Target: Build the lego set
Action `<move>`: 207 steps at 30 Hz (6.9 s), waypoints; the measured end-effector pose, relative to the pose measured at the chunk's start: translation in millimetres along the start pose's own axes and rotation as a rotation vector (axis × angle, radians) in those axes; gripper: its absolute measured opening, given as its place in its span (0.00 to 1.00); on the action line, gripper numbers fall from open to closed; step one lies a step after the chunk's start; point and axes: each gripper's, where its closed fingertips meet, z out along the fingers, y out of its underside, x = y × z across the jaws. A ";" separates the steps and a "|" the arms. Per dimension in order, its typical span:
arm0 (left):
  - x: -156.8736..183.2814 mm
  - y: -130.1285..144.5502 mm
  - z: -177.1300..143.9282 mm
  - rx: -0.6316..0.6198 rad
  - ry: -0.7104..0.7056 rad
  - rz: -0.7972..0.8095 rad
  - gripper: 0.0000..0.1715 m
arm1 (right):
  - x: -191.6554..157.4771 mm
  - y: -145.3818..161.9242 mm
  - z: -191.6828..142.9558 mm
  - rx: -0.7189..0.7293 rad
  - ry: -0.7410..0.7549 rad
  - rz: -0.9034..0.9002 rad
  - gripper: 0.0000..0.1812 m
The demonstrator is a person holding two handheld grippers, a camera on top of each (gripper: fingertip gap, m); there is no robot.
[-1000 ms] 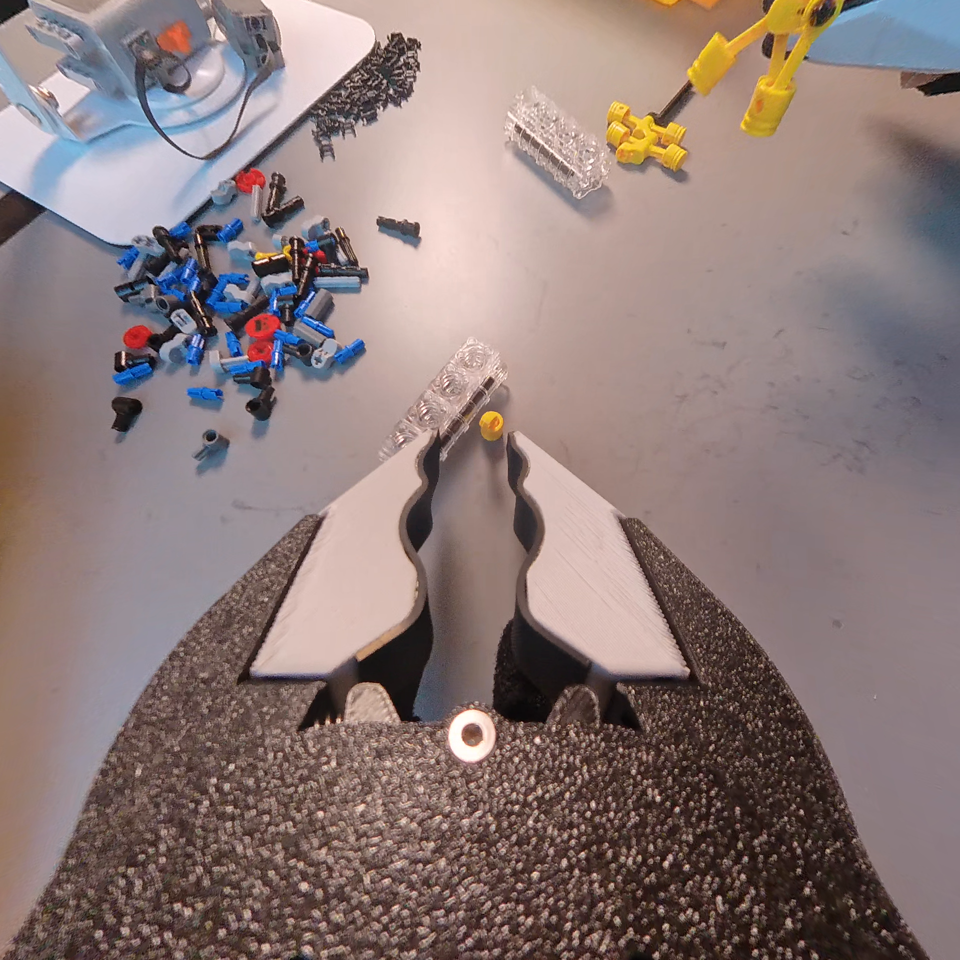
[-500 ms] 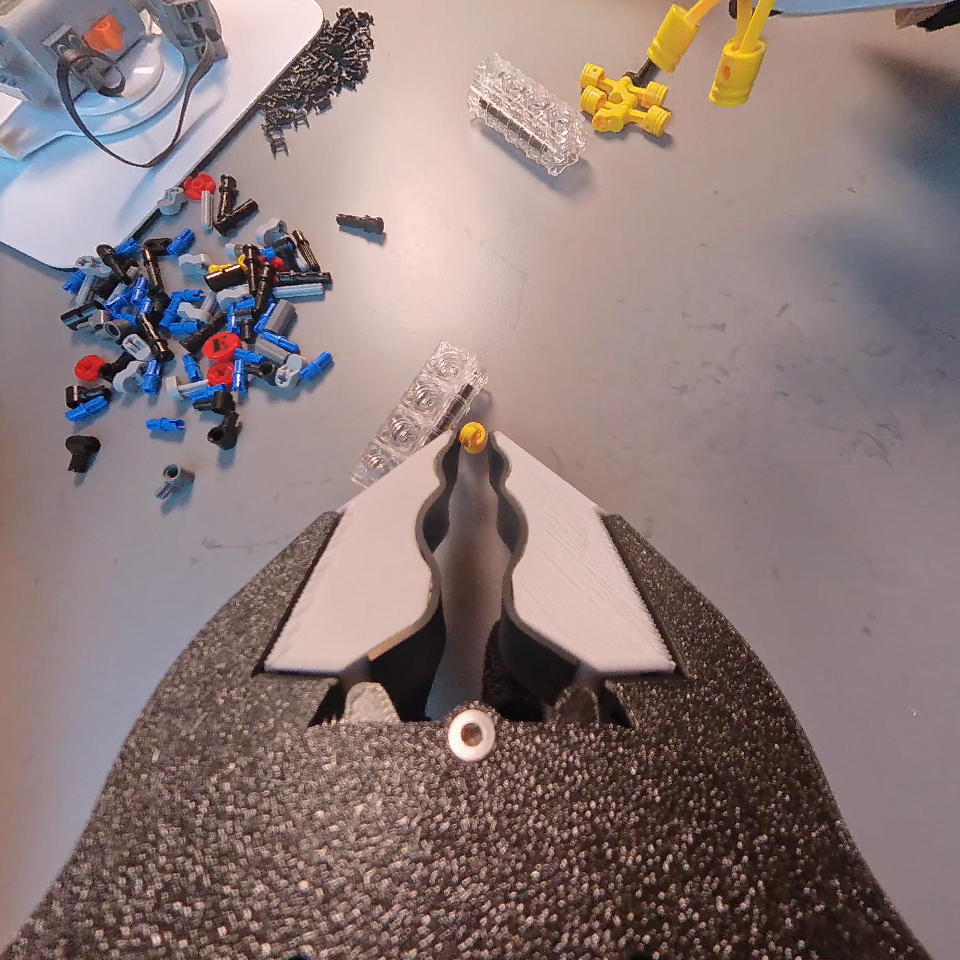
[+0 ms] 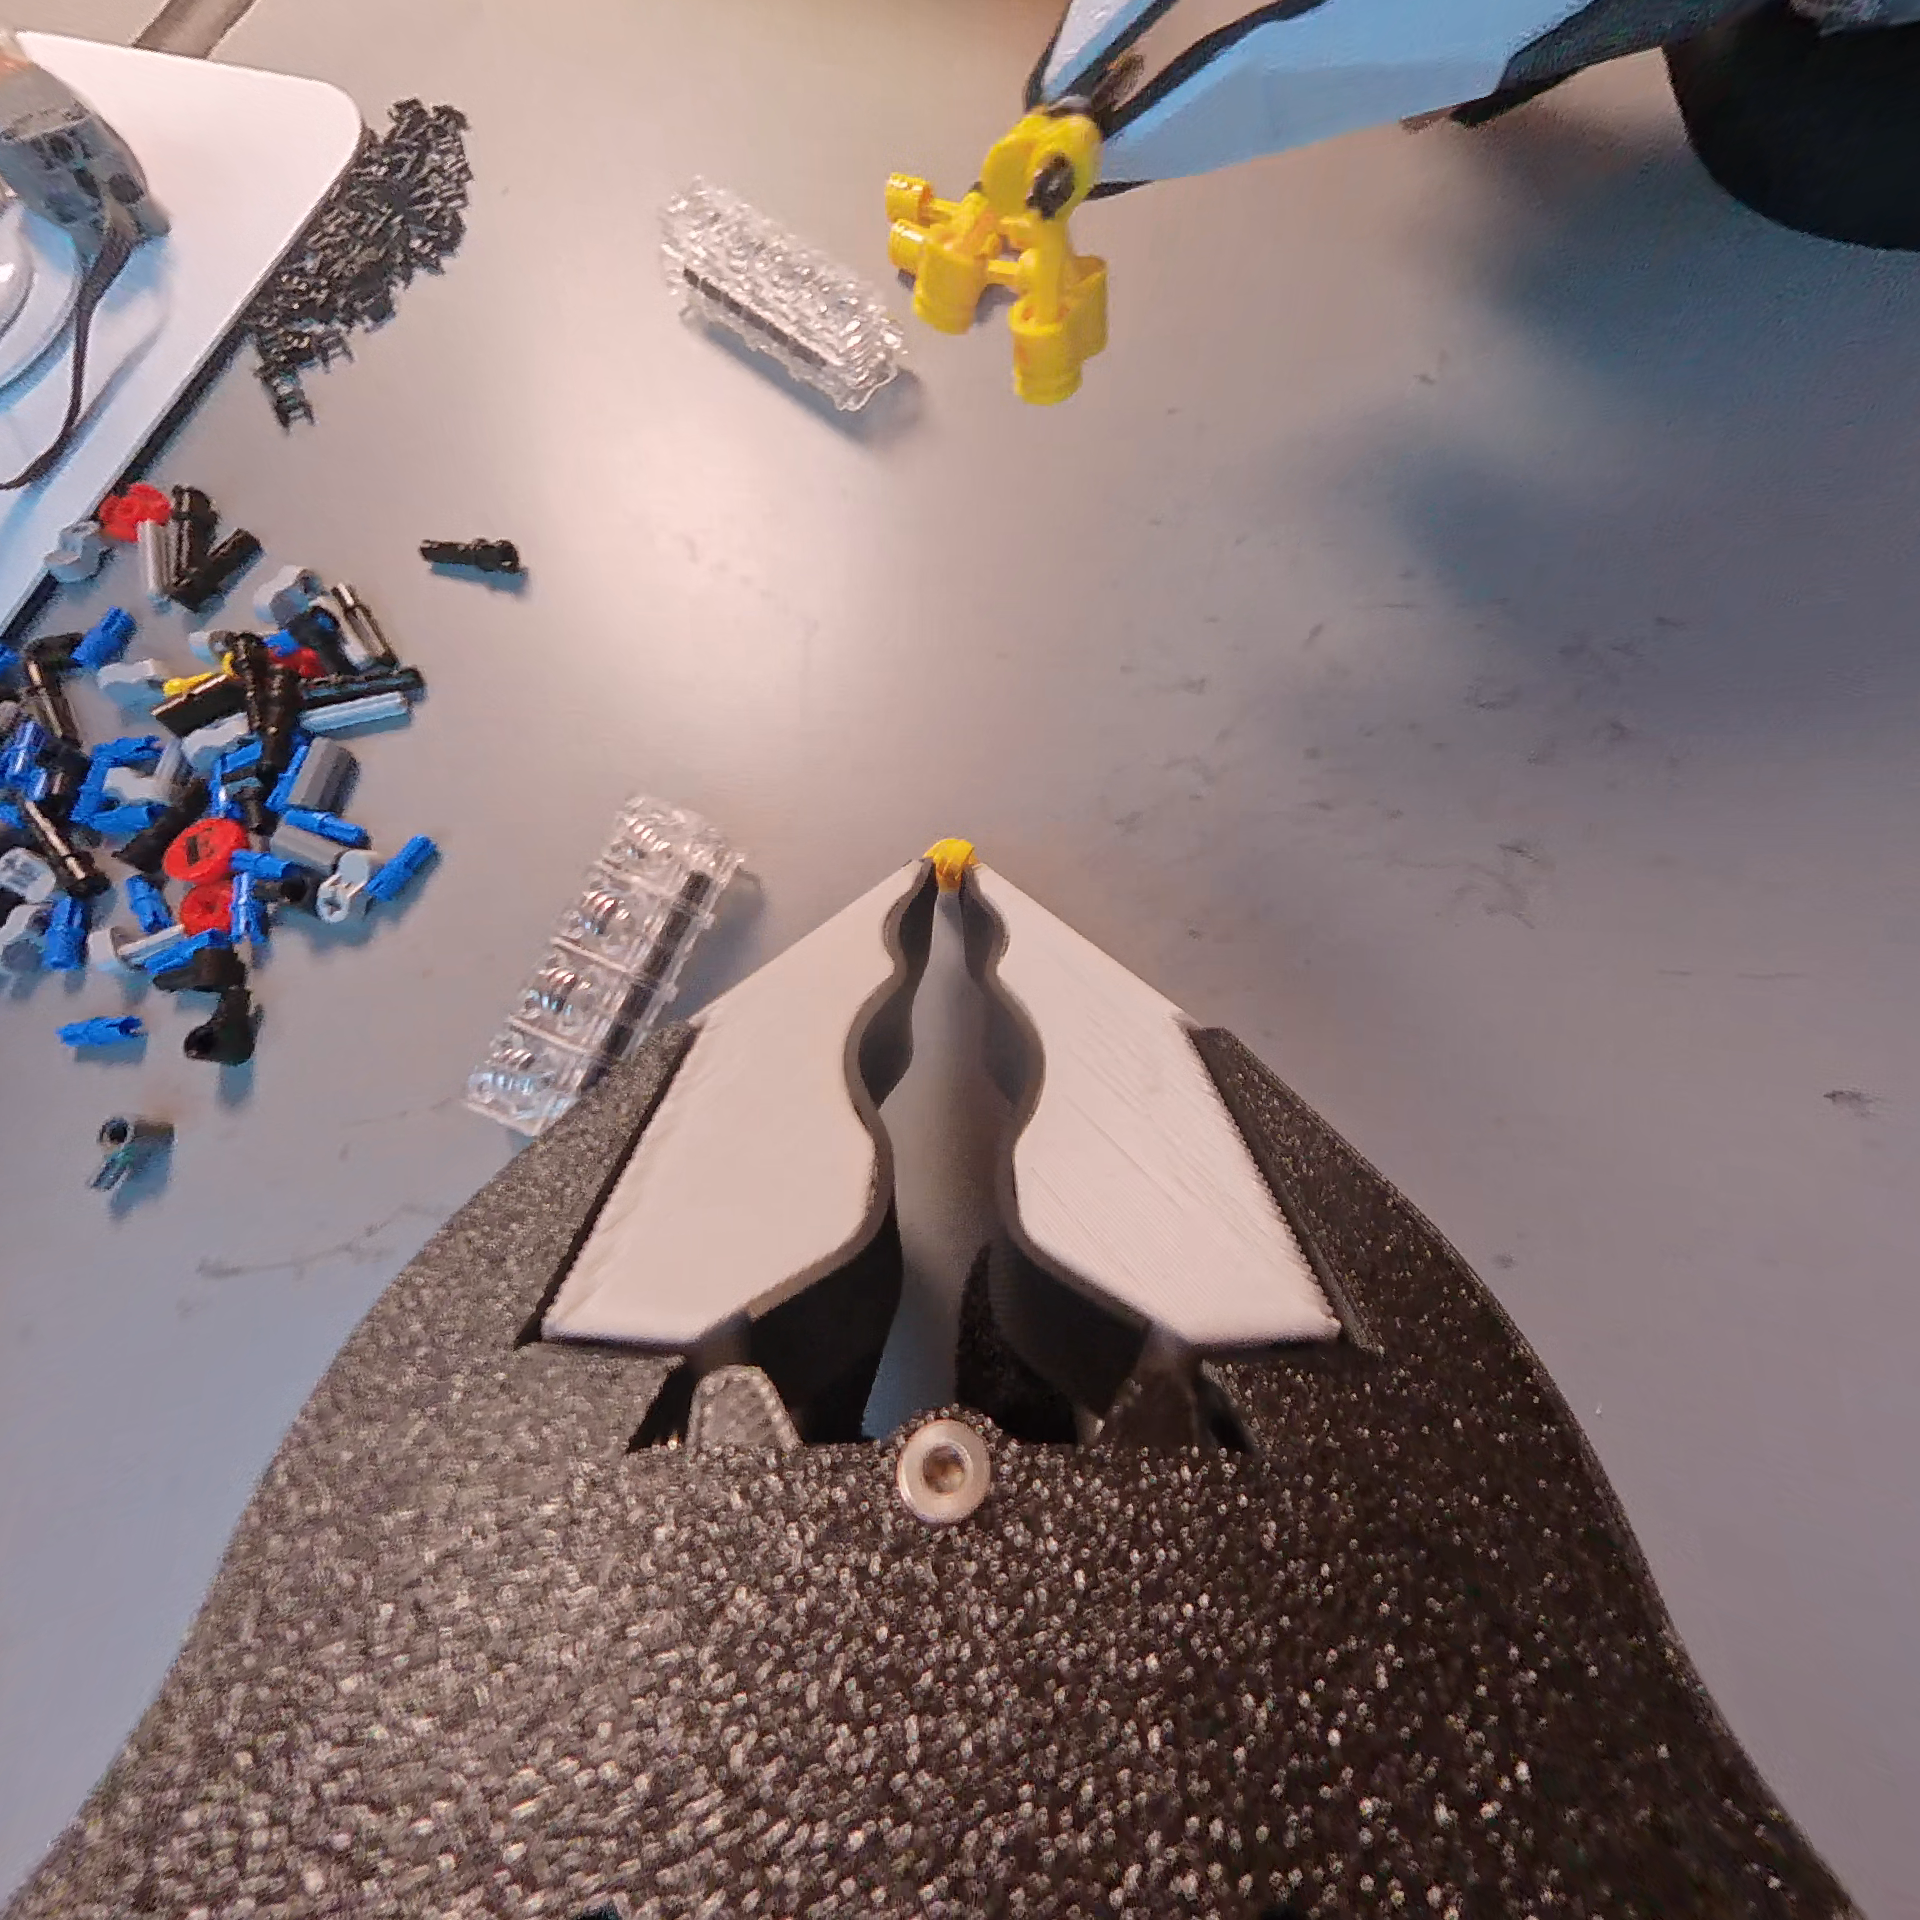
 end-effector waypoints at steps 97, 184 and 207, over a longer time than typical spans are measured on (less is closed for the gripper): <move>13.3 -100.1 -23.1 -0.140 -0.418 0.976 0.04 | -3.3 -25.2 10.3 0.163 -0.136 0.283 0.02; 43.5 -151.3 -74.2 0.473 0.172 -0.004 0.10 | 23.3 -53.4 -17.0 0.519 -0.317 0.777 0.02; 31.9 -151.8 -61.3 0.398 -0.088 0.048 0.06 | 25.0 -41.2 -6.5 0.408 -0.217 0.709 0.02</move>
